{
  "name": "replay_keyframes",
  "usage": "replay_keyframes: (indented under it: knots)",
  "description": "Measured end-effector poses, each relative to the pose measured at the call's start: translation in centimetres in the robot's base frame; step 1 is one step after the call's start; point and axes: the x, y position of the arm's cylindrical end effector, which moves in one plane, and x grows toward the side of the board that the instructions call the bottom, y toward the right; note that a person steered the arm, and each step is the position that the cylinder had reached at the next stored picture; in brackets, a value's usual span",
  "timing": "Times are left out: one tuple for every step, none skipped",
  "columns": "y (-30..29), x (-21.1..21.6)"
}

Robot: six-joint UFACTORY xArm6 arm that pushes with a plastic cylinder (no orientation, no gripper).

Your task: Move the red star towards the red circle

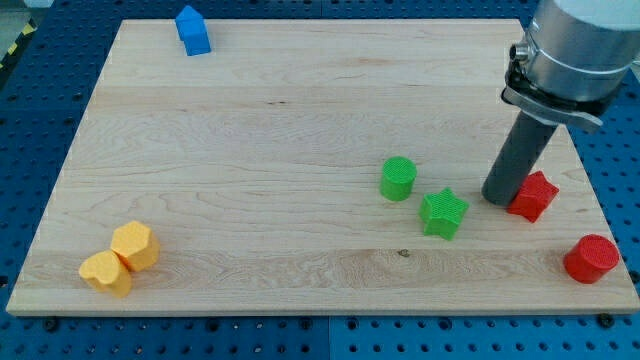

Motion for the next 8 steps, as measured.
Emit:
replay_keyframes:
  knots:
    - [-0.2, 0.6]
    - [-1.8, -0.7]
    - [-1.8, -2.3]
    - [-0.7, -2.8]
    - [1.2, -2.8]
    - [3.2, -2.8]
    - [4.4, -2.7]
    - [4.5, -2.1]
